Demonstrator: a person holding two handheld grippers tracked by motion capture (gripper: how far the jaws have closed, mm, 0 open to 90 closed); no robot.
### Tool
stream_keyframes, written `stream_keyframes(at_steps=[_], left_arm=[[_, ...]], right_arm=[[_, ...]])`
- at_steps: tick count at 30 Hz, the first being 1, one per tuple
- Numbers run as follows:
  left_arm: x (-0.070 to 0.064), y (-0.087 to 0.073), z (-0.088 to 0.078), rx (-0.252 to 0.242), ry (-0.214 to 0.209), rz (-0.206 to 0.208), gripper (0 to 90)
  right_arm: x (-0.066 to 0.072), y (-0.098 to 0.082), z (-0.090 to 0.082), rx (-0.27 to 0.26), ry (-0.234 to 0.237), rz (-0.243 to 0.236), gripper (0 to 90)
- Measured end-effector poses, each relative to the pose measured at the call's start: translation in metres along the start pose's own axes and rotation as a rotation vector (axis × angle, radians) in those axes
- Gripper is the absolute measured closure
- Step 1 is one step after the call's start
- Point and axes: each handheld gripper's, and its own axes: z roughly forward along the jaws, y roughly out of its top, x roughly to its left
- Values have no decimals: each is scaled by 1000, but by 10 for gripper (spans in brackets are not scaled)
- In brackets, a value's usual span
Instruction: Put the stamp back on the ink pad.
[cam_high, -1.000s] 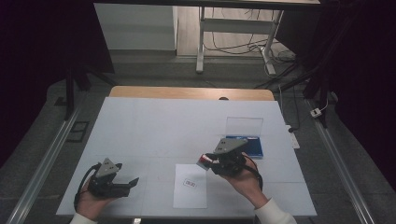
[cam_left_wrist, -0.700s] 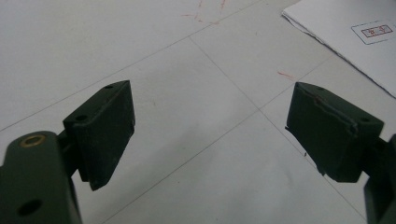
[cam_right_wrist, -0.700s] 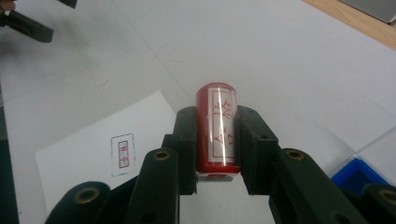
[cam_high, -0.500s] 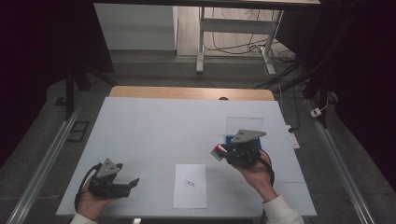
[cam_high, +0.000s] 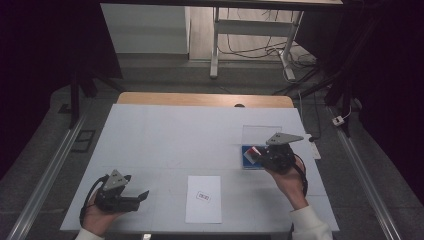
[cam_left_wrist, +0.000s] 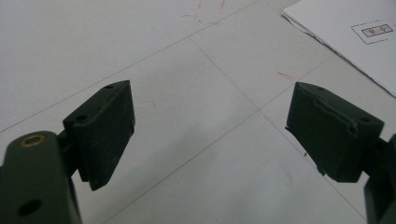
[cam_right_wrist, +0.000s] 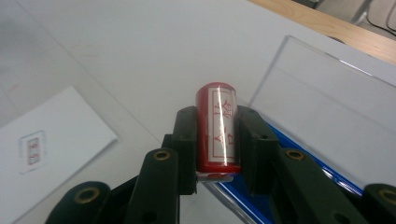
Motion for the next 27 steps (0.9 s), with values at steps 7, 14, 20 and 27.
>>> stream_keyframes(at_steps=[7,14,20,27], left_arm=[[0,0,0,0,2,1,155],[0,0,1,1,1,2,155],[0,0,1,6,-1,6,155],[0,0,0,6,2,6,156]], right_arm=[[-17,-9,2,30,-58,17,697],[-29,-16,11,74,-95,14,697],[-38,-20,22,132,-117,10,696],[-40,-21,34,161,-109,-3,696]])
